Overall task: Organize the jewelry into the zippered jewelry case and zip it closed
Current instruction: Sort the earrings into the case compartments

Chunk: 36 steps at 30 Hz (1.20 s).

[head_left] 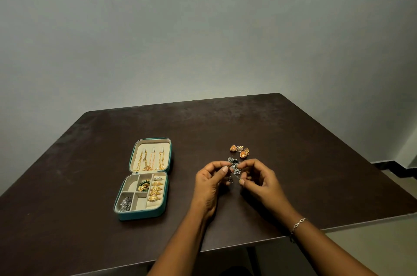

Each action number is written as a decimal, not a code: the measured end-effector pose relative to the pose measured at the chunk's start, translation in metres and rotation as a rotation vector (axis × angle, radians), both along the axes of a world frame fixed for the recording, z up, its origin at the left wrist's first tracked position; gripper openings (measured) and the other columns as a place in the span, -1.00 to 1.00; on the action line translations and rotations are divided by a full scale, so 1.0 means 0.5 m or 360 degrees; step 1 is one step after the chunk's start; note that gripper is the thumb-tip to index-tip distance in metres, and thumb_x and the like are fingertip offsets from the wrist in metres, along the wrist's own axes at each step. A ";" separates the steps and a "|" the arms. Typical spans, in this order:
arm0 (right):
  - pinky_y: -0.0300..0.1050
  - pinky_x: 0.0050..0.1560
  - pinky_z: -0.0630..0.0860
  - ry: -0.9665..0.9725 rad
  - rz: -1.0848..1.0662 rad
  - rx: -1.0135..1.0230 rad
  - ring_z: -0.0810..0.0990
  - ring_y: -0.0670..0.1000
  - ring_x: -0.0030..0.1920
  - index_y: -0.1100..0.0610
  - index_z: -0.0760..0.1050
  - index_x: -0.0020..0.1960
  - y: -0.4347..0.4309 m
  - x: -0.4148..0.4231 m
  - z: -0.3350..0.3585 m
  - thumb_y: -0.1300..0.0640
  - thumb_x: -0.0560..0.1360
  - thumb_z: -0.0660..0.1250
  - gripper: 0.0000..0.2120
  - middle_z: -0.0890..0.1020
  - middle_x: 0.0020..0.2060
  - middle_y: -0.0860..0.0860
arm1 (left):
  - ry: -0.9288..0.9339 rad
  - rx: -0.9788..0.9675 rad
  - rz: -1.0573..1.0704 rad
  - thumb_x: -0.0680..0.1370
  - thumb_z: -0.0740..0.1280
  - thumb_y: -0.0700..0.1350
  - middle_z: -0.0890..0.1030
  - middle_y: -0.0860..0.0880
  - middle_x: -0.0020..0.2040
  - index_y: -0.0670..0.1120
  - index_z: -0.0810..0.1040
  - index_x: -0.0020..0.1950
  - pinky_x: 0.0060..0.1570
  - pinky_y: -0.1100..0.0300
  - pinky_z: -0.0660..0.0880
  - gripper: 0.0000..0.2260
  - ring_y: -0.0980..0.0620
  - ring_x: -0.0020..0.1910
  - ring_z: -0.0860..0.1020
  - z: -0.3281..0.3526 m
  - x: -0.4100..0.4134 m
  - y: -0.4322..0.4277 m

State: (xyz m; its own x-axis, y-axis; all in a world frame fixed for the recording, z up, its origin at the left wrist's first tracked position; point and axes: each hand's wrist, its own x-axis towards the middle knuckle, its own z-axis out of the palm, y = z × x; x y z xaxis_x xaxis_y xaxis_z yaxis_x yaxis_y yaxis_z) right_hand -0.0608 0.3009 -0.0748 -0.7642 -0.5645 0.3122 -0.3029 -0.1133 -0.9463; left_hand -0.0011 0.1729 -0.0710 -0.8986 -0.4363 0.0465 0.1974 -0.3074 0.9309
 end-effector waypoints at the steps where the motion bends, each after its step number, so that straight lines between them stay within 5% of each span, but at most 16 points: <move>1: -0.31 -0.25 0.41 0.0004 0.0000 0.0004 0.45 -0.12 -0.29 0.13 0.50 -0.03 0.000 0.000 0.000 0.26 0.31 0.31 -0.76 0.50 -0.32 -0.01 | 0.0014 -0.0014 0.0005 0.51 0.25 -0.36 0.58 -0.05 -0.28 -0.15 0.55 -0.11 -0.37 0.34 0.46 -0.85 0.12 -0.34 0.50 0.000 0.001 0.001; 5: -0.31 -0.25 0.41 0.0030 -0.0006 0.0019 0.45 -0.12 -0.29 0.11 0.50 -0.04 -0.001 0.000 0.000 0.25 0.31 0.31 -0.77 0.50 -0.31 -0.02 | 0.0046 -0.0050 0.0000 0.53 0.21 -0.35 0.59 -0.05 -0.22 -0.16 0.55 -0.06 -0.35 0.33 0.45 -0.84 0.10 -0.27 0.50 -0.001 -0.001 0.000; 11: -0.32 -0.26 0.39 0.0063 -0.0023 0.0008 0.44 -0.13 -0.30 0.13 0.50 -0.05 -0.003 0.001 0.000 0.26 0.30 0.31 -0.78 0.49 -0.32 -0.02 | -0.0001 -0.0079 0.0029 0.46 0.32 -0.37 0.61 0.05 -0.37 -0.14 0.57 -0.13 -0.34 0.36 0.45 -0.85 0.15 -0.35 0.49 -0.005 -0.003 0.003; 20: -0.30 -0.27 0.39 0.0059 -0.0016 -0.0009 0.44 -0.07 -0.29 0.17 0.52 -0.03 0.000 0.002 0.000 0.31 0.33 0.30 -0.78 0.51 -0.29 0.06 | 0.0065 -0.0023 -0.0066 0.55 0.17 -0.34 0.69 -0.06 -0.17 -0.17 0.55 0.05 -0.34 0.32 0.46 -0.79 0.06 -0.25 0.54 -0.012 -0.004 -0.005; 36: -0.39 -0.22 0.40 0.0169 -0.0175 -0.0088 0.46 -0.22 -0.28 0.12 0.51 -0.11 0.007 -0.007 0.025 0.28 0.32 0.27 -0.82 0.51 -0.31 -0.06 | 0.0102 -0.0255 0.0066 0.52 0.20 -0.41 0.69 0.00 -0.22 -0.17 0.58 -0.07 -0.38 0.35 0.43 -0.78 0.18 -0.20 0.61 -0.024 -0.005 0.002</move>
State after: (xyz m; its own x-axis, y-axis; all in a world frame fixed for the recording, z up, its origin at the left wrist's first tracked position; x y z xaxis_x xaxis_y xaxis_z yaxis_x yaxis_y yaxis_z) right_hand -0.0642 0.3046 -0.0623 -0.7813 -0.4590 0.4228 -0.4144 -0.1250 -0.9015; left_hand -0.0036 0.1737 -0.0829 -0.8728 -0.4556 0.1751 0.2676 -0.1467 0.9523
